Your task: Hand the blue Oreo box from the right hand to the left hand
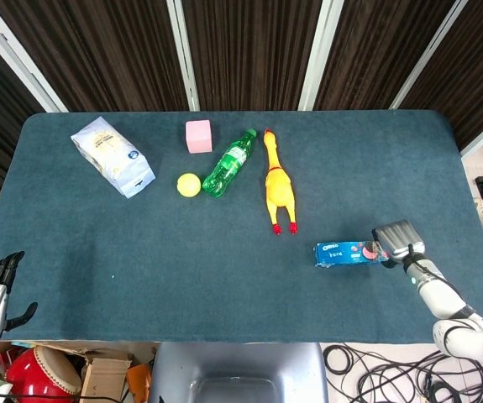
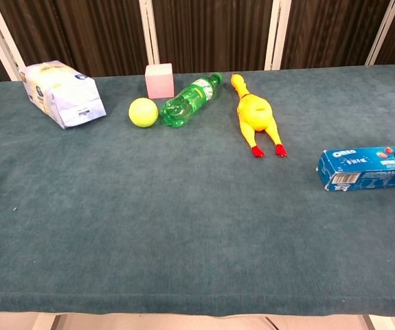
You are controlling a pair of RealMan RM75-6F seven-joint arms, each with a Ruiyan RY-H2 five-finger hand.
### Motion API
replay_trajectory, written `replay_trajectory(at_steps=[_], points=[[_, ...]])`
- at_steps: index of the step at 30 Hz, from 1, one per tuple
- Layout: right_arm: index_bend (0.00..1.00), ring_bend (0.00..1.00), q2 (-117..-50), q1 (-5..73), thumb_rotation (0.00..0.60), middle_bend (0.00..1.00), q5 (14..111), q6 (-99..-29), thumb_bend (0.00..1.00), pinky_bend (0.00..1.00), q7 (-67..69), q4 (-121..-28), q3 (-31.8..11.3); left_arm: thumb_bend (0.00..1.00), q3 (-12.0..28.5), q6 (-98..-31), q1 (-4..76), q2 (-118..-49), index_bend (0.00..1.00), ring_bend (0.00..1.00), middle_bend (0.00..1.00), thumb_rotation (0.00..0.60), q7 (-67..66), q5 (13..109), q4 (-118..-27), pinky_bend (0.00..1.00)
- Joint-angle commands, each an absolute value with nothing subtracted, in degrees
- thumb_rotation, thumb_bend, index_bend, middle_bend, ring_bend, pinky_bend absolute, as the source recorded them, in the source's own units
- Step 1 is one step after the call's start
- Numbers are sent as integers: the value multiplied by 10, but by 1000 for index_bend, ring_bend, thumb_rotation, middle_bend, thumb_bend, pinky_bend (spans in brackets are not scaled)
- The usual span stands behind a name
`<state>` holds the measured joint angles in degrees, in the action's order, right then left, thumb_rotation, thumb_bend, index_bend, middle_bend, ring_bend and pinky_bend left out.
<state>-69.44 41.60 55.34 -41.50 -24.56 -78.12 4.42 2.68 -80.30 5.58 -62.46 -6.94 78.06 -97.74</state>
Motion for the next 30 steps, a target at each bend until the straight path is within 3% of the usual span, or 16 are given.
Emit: replay_trajectory(at_steps=[1,9,15,22,30], points=[[640,505,-672,405,600,541,590,-433,385,450,-210,-811,32,264,23,-808,55,-626,88,106,102,600,-68,791,-976,315],[633,505,-602,413,600,541,651,-436,385,449,-158,-915,5,263,15,-802,60,-633,90,108,105,600,-87,809,-981,316],[628,505,-575,455,600,541,620,-405,385,449,-192,-990,-19,263,6,-790,81,-634,90,108,105,600,-115,858,-1009,316],[625,505,-616,528,600,541,517,-395,384,450,-283,-1023,-33,263,15,-776,110,-632,76,108,104,600,-191,888,-1075,313],[624,505,-694,611,600,541,389,-419,385,450,-364,-1029,-32,263,40,-749,143,-654,43,99,81,600,-257,858,-1124,304]])
